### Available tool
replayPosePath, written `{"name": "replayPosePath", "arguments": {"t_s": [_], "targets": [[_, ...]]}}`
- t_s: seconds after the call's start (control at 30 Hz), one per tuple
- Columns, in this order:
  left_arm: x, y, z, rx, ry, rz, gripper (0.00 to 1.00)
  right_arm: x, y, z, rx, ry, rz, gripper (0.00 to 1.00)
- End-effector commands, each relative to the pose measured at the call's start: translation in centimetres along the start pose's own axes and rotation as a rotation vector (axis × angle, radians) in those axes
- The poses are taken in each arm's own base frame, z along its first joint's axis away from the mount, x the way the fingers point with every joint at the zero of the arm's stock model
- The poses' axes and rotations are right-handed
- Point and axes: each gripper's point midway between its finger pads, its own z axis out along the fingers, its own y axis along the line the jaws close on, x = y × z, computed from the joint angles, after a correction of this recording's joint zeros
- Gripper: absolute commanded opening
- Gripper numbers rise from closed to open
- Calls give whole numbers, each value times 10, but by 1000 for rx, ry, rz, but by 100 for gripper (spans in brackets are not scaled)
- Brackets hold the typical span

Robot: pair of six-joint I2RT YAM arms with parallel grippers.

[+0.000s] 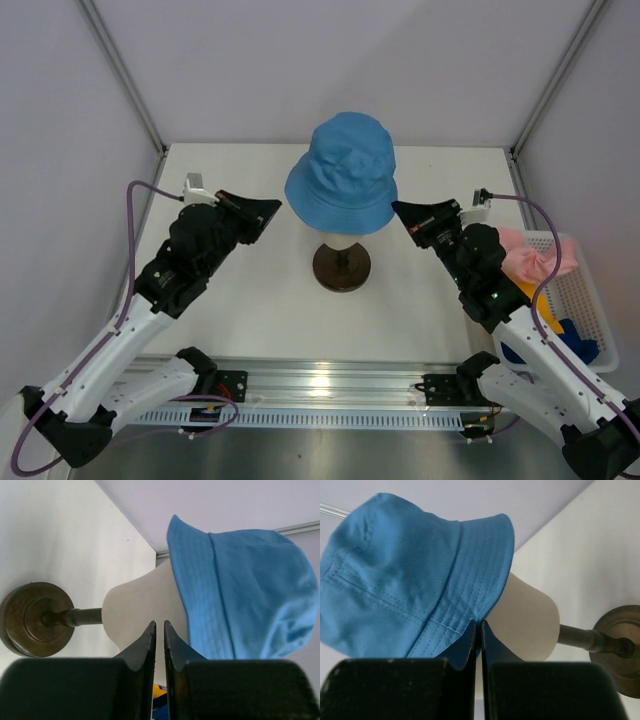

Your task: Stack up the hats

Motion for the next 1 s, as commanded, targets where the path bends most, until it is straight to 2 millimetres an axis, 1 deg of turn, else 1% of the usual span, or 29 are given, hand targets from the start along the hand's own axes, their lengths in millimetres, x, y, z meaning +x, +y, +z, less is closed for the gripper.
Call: {"name": "replayPosePath", "arguments": {"t_s": [0.0,0.03,0.13,0.17,0.23,0.27,0.3,0.4,0.43,0.5,0.53,0.57,0.6,0.63,0.67,0.73,0.77,0.8,0.9,0.97], "targets": [[-3,6,7,-1,-17,43,15,9,-21,4,52,30,-33,0],[-6,3,8,23,-29,48,24,9,-23,5,57,27,-39,0],[-14,-7,11,91,14,21,44,10,-27,5,59,34,-58,0],[-27,-14,13,138,-5,3,46,10,-29,6,60,35,-64,0],[-23,-20,12,186,44,5,49,10,-33,8,68,37,-85,0],[-27,-25,10,200,37,15,51,7,-35,9,71,30,-94,0],[-28,-25,9,204,30,31,52,6,-34,10,68,33,-100,0],[-28,-34,3,246,27,49,64,0,-36,15,70,33,-114,0],[-27,-36,4,260,38,50,69,-3,-33,18,64,32,-118,0],[-23,-40,7,279,58,42,72,-6,-31,21,58,41,-118,0],[-21,-39,8,276,73,37,72,-8,-24,22,46,38,-119,0],[-17,-45,13,304,101,32,72,-7,-24,24,46,44,-120,0],[-13,-47,16,305,125,0,72,-7,-23,25,45,47,-122,0],[-9,-43,20,299,150,-24,71,-8,-22,25,43,44,-120,0],[-4,-48,21,323,184,-47,70,-9,-20,26,39,44,-115,0],[7,-38,32,305,236,-122,68,-9,-19,27,35,38,-109,0],[9,-39,33,319,254,-136,68,-10,-18,27,35,36,-106,0],[12,-34,37,298,267,-157,67,-10,-17,27,30,32,-109,0],[12,-26,40,267,256,-177,68,-13,-14,27,27,24,-114,0],[12,-24,38,270,247,-189,69,-13,-15,27,31,21,-115,0]]}}
